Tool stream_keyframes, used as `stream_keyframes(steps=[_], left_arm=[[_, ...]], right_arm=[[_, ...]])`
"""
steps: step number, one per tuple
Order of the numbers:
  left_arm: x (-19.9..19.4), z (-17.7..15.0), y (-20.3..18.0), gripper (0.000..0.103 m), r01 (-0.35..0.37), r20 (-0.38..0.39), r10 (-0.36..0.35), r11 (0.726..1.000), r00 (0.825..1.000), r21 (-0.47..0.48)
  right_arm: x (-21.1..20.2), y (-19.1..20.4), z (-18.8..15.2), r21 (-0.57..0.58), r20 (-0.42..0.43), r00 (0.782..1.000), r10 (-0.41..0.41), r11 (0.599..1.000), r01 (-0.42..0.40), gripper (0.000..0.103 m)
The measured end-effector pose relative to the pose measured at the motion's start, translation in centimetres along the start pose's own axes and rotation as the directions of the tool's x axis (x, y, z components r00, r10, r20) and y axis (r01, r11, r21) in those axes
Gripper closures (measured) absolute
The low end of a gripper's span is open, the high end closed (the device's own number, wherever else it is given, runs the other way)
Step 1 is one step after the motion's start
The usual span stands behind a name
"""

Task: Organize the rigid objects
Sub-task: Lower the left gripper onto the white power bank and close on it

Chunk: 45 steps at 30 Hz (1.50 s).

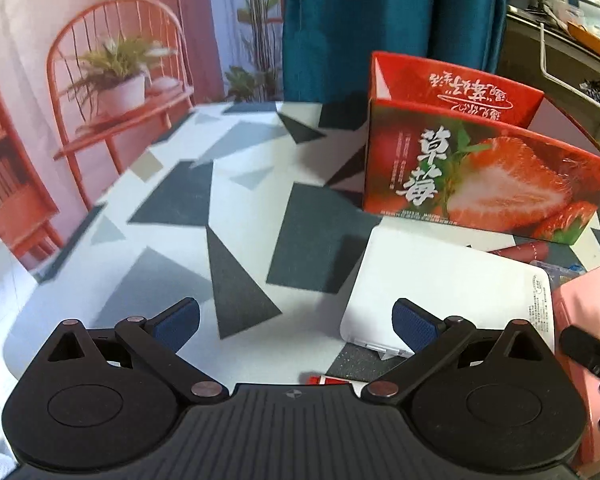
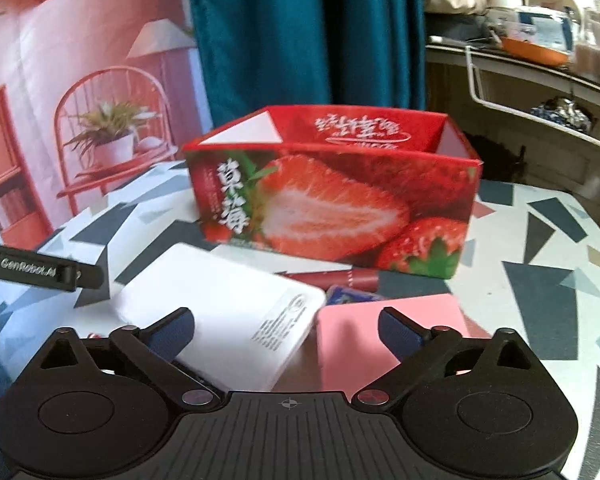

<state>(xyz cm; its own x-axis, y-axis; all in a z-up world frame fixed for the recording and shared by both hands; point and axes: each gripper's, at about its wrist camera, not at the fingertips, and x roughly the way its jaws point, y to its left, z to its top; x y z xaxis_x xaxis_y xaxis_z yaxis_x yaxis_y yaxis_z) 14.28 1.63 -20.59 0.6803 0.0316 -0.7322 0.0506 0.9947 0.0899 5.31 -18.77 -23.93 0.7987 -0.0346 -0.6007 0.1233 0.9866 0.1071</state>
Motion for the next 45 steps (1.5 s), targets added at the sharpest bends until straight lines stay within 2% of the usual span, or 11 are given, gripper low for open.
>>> stream_keyframes(steps=[5,8,12,15,18,20,26,34,38,45], left_arm=[[0.6,-0.5,1.2,0.000,0.110,-0.035,-0.114,0.990,0.993,-0.083],[0.9,-0.6,1.5,0.000,0.158,-0.046,-0.165,0.979,0.985,-0.130],[1.0,-0.7,1.4,0.000,0.158,0.001,-0.160,0.978,0.987,-0.133],[1.4,-0.8,1.1,0.000,0.140,-0.001,-0.141,0.984,0.990,-0.114],[1.6,-1.0,1.1,0.009,0.165,0.008,-0.165,0.982,0.986,-0.095],[1.7,-0.8,0.9,0.027,0.201,0.014,-0.200,0.977,0.980,-0.067],[2.6,-0.1,-0.4,0.032,0.232,0.027,-0.234,0.971,0.972,0.048],[5.6,0.3,-0.8,0.035,0.325,-0.015,-0.324,0.944,0.946,0.067],[6.6,0.5,-1.5,0.034,0.386,-0.042,-0.384,0.920,0.922,0.062],[7.6,0.4,-1.6,0.033,0.427,-0.040,-0.426,0.904,0.904,0.018]], right_arm=[[0.7,0.1,-0.3,0.024,-0.046,0.998,0.048,0.999,-0.047,0.022],[0.9,0.2,-0.3,0.050,-0.064,0.995,0.081,0.996,-0.078,0.024],[1.3,0.5,-0.3,0.070,-0.090,0.988,0.123,0.991,-0.117,0.029],[1.8,0.7,-0.5,0.075,-0.117,0.984,0.132,0.990,-0.123,0.030],[2.3,0.5,-0.6,0.100,-0.133,0.982,0.132,0.988,-0.119,0.031],[2.7,0.2,-0.7,0.121,-0.139,0.982,0.126,0.987,-0.110,0.032],[4.0,-0.7,-0.4,0.188,-0.155,0.980,0.123,0.978,-0.093,0.034],[5.3,-0.6,0.1,0.186,-0.153,0.981,0.122,0.978,-0.092,0.037],[5.4,-0.3,0.2,0.161,-0.151,0.981,0.121,0.982,-0.096,0.038],[5.3,0.1,-0.1,0.096,-0.117,0.988,0.104,0.991,-0.093,0.039]])
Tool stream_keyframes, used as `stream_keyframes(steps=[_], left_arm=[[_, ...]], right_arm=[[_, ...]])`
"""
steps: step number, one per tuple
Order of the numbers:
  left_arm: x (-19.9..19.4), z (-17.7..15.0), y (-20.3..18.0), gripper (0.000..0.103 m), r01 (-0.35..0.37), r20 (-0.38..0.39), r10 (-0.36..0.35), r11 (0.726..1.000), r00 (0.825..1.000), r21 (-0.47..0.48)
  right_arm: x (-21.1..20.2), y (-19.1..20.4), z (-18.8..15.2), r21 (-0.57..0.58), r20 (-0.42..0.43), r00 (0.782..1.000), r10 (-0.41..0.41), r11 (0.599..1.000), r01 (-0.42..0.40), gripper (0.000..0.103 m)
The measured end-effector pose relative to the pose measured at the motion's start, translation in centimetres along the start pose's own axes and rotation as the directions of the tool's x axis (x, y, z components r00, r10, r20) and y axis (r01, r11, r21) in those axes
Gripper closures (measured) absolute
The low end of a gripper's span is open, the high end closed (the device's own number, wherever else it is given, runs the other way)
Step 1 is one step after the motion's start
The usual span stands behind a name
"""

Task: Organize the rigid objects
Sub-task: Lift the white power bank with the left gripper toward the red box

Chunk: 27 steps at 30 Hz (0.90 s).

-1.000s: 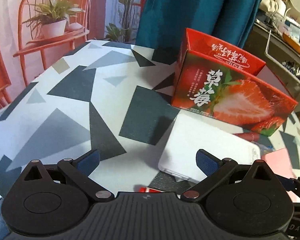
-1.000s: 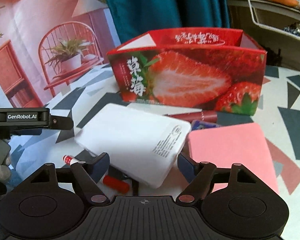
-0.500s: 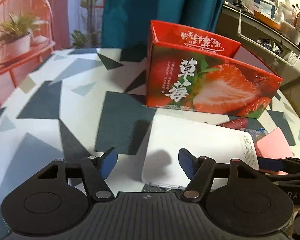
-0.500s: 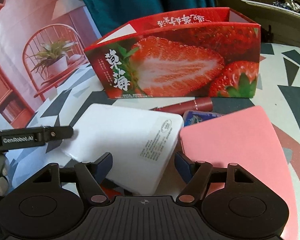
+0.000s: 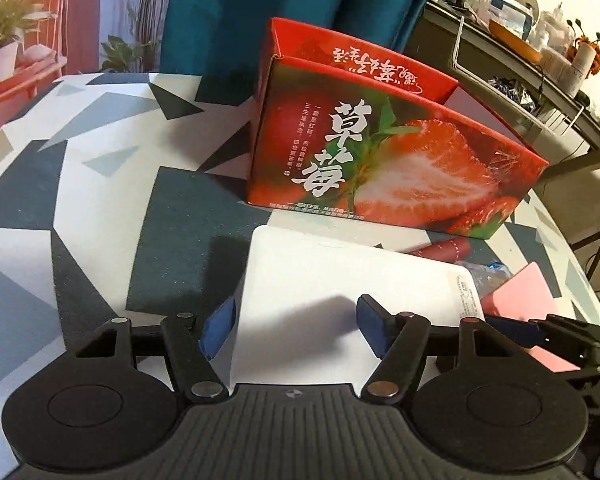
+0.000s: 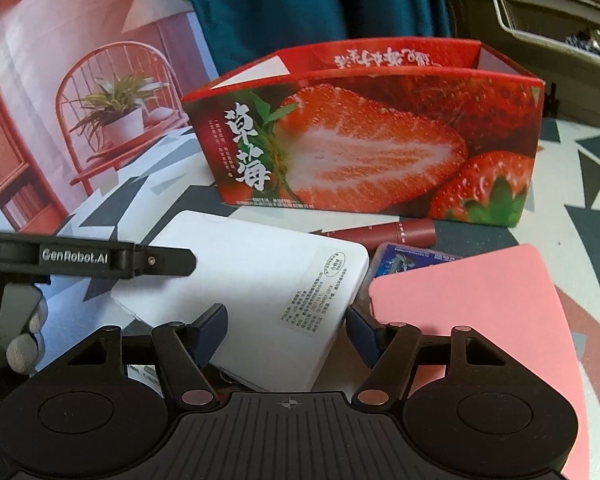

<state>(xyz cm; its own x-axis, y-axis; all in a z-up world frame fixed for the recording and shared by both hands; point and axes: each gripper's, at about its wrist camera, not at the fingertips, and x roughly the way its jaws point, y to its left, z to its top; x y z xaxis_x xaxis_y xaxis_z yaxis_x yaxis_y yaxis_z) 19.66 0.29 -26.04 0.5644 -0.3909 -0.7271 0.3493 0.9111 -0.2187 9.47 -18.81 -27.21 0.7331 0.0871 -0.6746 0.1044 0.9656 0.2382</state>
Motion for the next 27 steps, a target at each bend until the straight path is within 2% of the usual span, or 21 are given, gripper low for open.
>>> stream_keyframes(steps=[4,7,12,22,25,27], left_arm=[[0.0,-0.3,-0.8,0.027,-0.001,-0.003,0.001,1.000,1.000,0.018],[-0.6,-0.8,-0.9,0.028,-0.009,0.008,0.009,1.000,1.000,0.011],[-2.5,-1.8,-2.6,0.028,-0.051,0.077,0.044,0.994,0.996,0.100],[-3.9,-2.4,-3.1,0.029,-0.060,0.128,0.050,0.996,0.990,0.073],[-4.6,-2.7,-3.5,0.032,-0.082,0.152,0.069,0.993,0.986,0.081],[-5.2,-2.8,-3.5,0.035,-0.095,0.161,0.082,0.992,0.984,0.077]], right_arm=[[0.0,0.0,-0.2,-0.021,0.015,1.000,-0.001,1.000,0.002,0.039],[-0.1,0.2,-0.2,-0.038,0.029,1.000,-0.012,0.999,0.013,0.040],[-0.6,0.9,-0.5,-0.080,0.062,0.997,-0.056,0.995,0.061,0.040],[-2.6,0.9,-0.7,-0.095,0.132,0.990,-0.049,0.994,0.062,0.042],[-3.3,1.0,-0.7,-0.090,0.150,0.987,-0.054,0.994,0.068,0.047],[-3.9,1.1,-0.8,-0.085,0.173,0.983,-0.063,0.993,0.078,0.058]])
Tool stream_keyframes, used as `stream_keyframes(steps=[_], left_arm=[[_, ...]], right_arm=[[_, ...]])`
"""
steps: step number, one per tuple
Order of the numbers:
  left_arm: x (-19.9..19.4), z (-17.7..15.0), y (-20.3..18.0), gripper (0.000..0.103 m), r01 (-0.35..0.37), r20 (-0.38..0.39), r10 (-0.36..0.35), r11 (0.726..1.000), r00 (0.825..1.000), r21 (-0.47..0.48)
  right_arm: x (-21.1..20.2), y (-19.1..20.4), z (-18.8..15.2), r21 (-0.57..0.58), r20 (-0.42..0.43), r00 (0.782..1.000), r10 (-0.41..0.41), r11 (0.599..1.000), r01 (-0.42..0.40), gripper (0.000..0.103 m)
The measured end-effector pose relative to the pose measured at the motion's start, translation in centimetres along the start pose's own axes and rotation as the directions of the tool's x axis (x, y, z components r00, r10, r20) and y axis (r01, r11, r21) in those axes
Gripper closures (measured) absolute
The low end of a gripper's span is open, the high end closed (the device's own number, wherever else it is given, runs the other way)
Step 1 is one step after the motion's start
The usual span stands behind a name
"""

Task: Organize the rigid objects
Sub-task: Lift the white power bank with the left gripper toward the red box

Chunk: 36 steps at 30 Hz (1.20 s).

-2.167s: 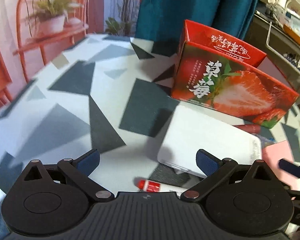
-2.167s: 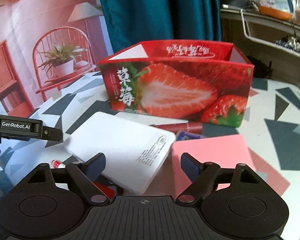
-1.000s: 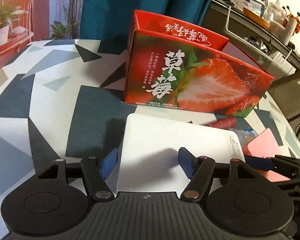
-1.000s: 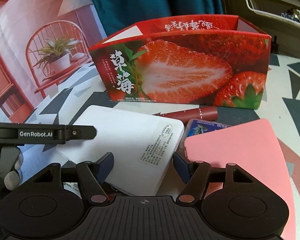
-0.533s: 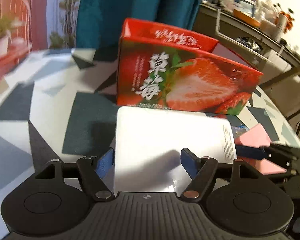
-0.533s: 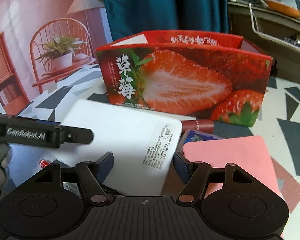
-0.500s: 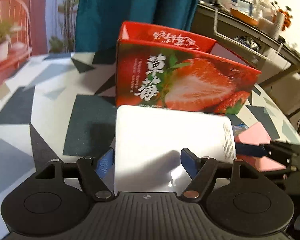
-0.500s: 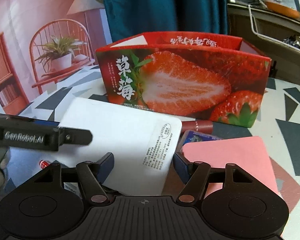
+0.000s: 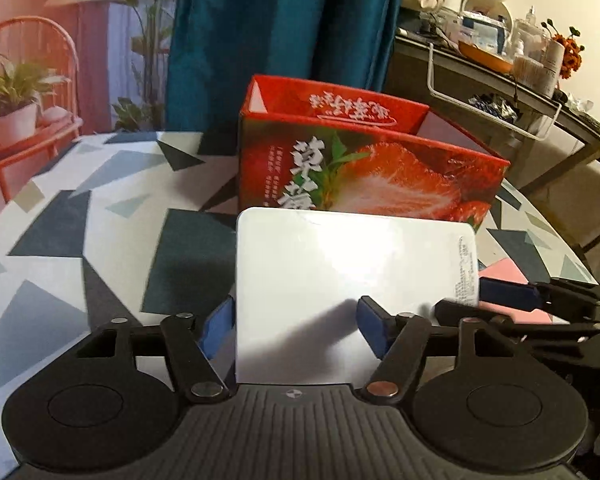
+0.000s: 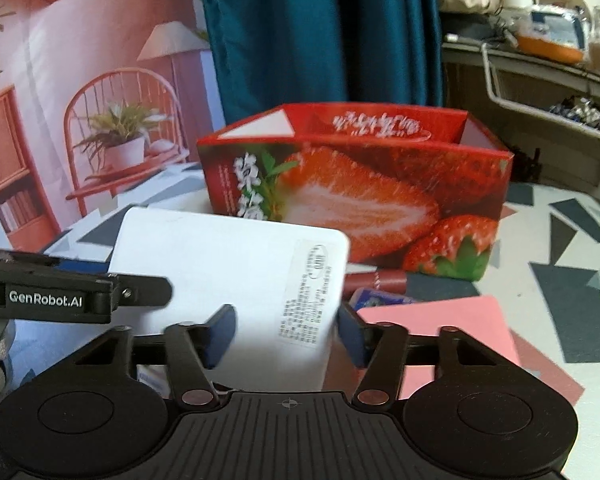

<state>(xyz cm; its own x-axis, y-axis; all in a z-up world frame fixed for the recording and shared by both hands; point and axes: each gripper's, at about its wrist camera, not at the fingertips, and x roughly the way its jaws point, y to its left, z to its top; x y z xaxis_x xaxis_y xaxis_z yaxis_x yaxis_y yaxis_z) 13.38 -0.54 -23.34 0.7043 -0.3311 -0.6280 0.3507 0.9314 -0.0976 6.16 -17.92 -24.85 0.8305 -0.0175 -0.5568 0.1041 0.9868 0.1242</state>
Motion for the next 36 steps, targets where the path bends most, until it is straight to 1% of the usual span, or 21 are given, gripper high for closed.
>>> stream_keyframes(steps=[2,4,6,10,14,18,21,25,28,31,34,36], left_arm=[[-1.0,0.2,0.1,0.039,0.002,0.027,-0.002,1.000,1.000,-0.019],[-2.0,0.5,0.0,0.041,0.005,0.064,-0.004,1.000,0.998,-0.019],[-2.8,0.7,-0.4,0.041,0.001,0.096,0.000,1.000,0.995,-0.008],[-3.7,1.0,-0.9,0.041,0.003,0.132,-0.004,1.000,0.991,0.003],[-3.9,1.2,-0.9,0.041,0.021,0.145,-0.021,1.000,0.989,0.000],[-3.6,2.3,-1.1,0.041,0.052,0.121,-0.053,0.999,0.991,0.015],[-3.4,3.5,-1.0,0.041,0.083,0.130,-0.084,0.996,0.988,0.015],[-2.6,5.4,-0.8,0.041,0.138,0.143,-0.133,0.990,0.981,-0.023],[-1.5,7.2,-1.2,0.041,0.148,0.155,-0.145,0.989,0.977,-0.010],[0.1,9.8,-1.6,0.041,0.166,0.130,-0.167,0.986,0.977,0.014],[1.8,12.5,-1.8,0.041,0.201,0.149,-0.202,0.979,0.968,0.025],[3.1,13.8,-2.2,0.041,0.207,0.162,-0.211,0.978,0.964,0.036]], right_arm=[[-0.8,-0.1,0.3,0.011,0.025,1.000,0.003,1.000,-0.004,0.061],[-1.6,-0.3,0.7,0.015,0.061,0.998,0.004,1.000,-0.005,0.063],[-2.4,-0.3,1.0,0.016,0.088,0.996,0.004,1.000,-0.006,0.064],[-3.4,0.0,1.5,0.003,0.120,0.993,-0.005,1.000,0.004,0.064],[-4.1,0.1,1.9,-0.010,0.147,0.989,-0.011,1.000,0.012,0.064],[-4.5,0.2,2.5,-0.035,0.162,0.986,-0.034,0.999,0.041,0.064],[-5.2,-0.1,3.2,-0.063,0.205,0.978,-0.044,0.996,0.059,0.067],[-5.4,-0.5,4.7,-0.096,0.271,0.959,-0.079,0.989,0.108,0.068],[-4.9,-1.6,6.6,-0.094,0.290,0.954,-0.075,0.990,0.106,0.068],[-3.9,-2.9,9.0,-0.086,0.294,0.952,-0.085,0.990,0.115,0.068],[-2.9,-4.0,11.4,-0.111,0.332,0.938,-0.100,0.983,0.144,0.068],[-1.8,-4.8,13.1,-0.131,0.351,0.929,-0.115,0.977,0.171,0.068]])
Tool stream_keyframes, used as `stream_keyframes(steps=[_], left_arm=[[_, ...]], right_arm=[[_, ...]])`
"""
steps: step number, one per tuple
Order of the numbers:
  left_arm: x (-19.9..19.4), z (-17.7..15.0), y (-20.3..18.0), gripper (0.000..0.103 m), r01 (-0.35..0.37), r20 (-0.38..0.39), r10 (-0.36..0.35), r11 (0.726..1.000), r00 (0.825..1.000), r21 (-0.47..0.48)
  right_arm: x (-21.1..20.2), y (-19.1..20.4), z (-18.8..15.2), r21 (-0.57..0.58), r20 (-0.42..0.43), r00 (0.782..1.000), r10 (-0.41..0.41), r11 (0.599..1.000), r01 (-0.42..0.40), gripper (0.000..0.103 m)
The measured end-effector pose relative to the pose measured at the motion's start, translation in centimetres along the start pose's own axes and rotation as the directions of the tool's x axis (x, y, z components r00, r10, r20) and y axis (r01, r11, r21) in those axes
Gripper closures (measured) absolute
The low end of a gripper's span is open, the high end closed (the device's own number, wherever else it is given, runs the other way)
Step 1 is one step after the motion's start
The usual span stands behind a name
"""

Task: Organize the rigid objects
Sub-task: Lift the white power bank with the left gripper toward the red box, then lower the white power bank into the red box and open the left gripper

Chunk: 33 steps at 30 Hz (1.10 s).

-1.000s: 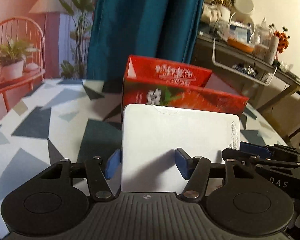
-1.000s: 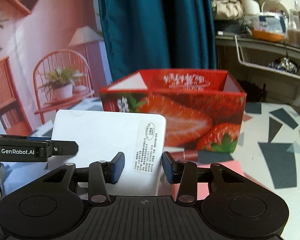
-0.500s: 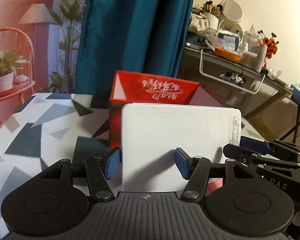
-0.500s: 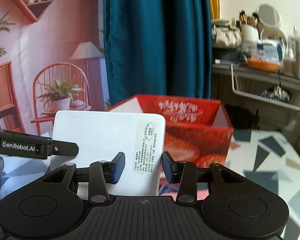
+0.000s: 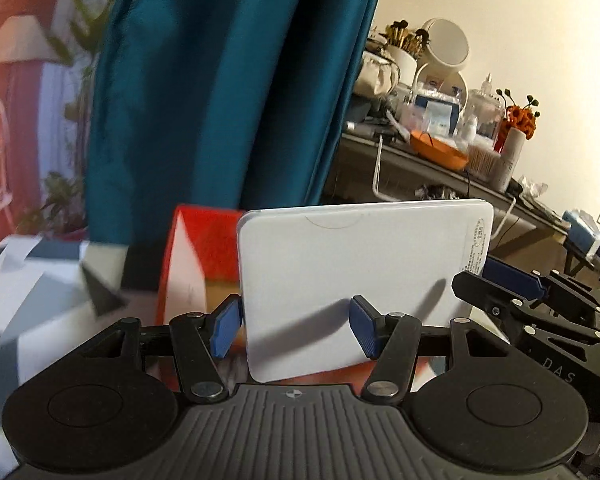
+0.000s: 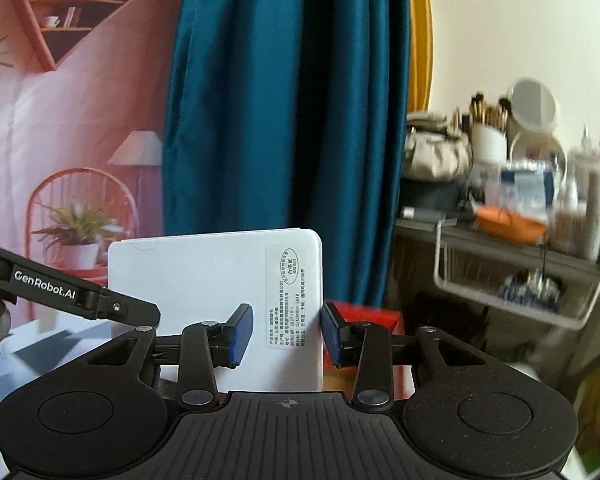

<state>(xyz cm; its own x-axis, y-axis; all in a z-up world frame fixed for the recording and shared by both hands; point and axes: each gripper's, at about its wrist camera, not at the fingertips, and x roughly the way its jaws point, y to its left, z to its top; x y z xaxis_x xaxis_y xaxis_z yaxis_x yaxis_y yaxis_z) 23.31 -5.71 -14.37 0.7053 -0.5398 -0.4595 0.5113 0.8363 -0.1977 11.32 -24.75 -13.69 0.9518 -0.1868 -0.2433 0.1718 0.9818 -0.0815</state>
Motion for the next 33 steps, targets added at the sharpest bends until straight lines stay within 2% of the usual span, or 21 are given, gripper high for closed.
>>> stream_keyframes(steps=[3,7,14,18,21,28,31,33], left_arm=[[2.8,0.6,-0.1,0.041,0.000,0.002,0.000,1.000,1.000,-0.005],[7.2,0.2,0.4,0.041,-0.009,-0.086,0.006,0.999,0.996,-0.039],[11.9,-1.3,1.2,0.041,-0.051,-0.204,0.043,0.998,0.978,-0.033],[13.4,-1.6,2.0,0.041,-0.070,-0.239,0.062,0.997,0.969,-0.026],[14.3,-1.6,2.2,0.041,-0.090,-0.252,0.083,0.996,0.964,-0.014],[15.2,-1.6,2.2,0.042,-0.110,-0.272,0.109,0.994,0.956,0.014],[15.2,-1.5,2.0,0.042,-0.125,-0.273,0.129,0.992,0.953,0.032],[15.3,-1.6,1.7,0.042,-0.139,-0.276,0.149,0.989,0.950,0.057]], right_arm=[[3.2,-1.5,0.6,0.010,-0.020,1.000,-0.020,1.000,0.021,0.068],[7.2,-2.5,-0.7,-0.013,-0.082,0.995,-0.049,0.999,0.048,0.068],[12.5,-3.9,-4.3,0.106,-0.264,0.964,-0.024,0.993,0.054,0.068],[14.3,-4.4,-5.3,0.157,-0.322,0.947,0.001,0.986,0.052,0.068],[15.5,-5.0,-5.8,0.219,-0.367,0.930,0.004,0.972,0.082,0.071],[17.2,-4.8,-6.0,0.192,-0.421,0.907,-0.013,0.976,0.103,0.071],[17.8,-4.4,-6.1,0.170,-0.461,0.887,-0.024,0.979,0.115,0.071],[18.3,-4.1,-6.2,0.178,-0.500,0.866,-0.029,0.975,0.136,0.071]])
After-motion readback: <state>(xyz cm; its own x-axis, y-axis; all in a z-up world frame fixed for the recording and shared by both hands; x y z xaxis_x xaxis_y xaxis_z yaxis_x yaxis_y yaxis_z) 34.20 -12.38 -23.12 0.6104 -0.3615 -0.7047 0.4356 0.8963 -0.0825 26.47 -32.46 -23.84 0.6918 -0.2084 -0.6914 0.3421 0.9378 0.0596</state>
